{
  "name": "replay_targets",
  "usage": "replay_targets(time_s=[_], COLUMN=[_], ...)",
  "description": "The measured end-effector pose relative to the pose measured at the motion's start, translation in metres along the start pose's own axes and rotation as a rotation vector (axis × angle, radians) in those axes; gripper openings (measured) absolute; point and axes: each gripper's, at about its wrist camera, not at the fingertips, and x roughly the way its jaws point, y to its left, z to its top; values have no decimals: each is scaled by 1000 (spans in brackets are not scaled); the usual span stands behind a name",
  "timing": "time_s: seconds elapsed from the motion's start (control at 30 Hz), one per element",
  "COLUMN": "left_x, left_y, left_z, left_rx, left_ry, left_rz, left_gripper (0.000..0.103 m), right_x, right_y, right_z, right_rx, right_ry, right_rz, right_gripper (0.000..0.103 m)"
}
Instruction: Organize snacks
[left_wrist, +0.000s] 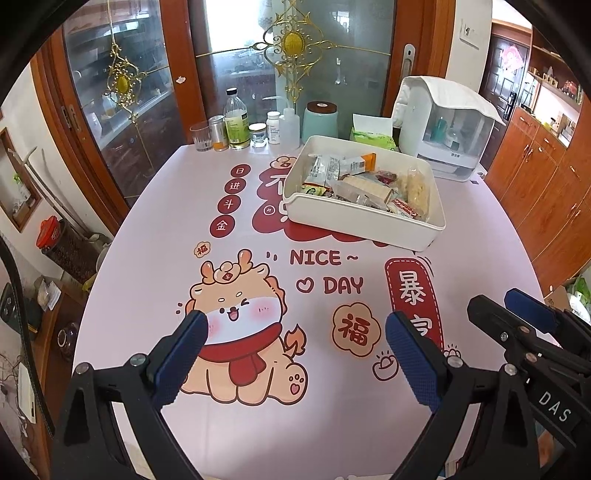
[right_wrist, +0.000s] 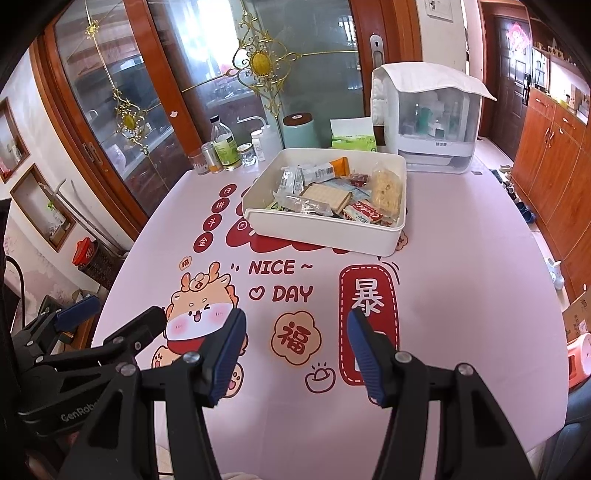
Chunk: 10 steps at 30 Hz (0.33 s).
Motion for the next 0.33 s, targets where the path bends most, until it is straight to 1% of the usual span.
replay_targets(time_s=[0.33], left_x=[1], left_y=[1], left_z=[-1], left_rx=[-5], left_ry=[7], left_rz=[-1], left_gripper=[96], right_x=[2], right_y=[-1], right_z=[0], right_rx=[1], right_ry=[6], right_rz=[4], right_gripper=[58])
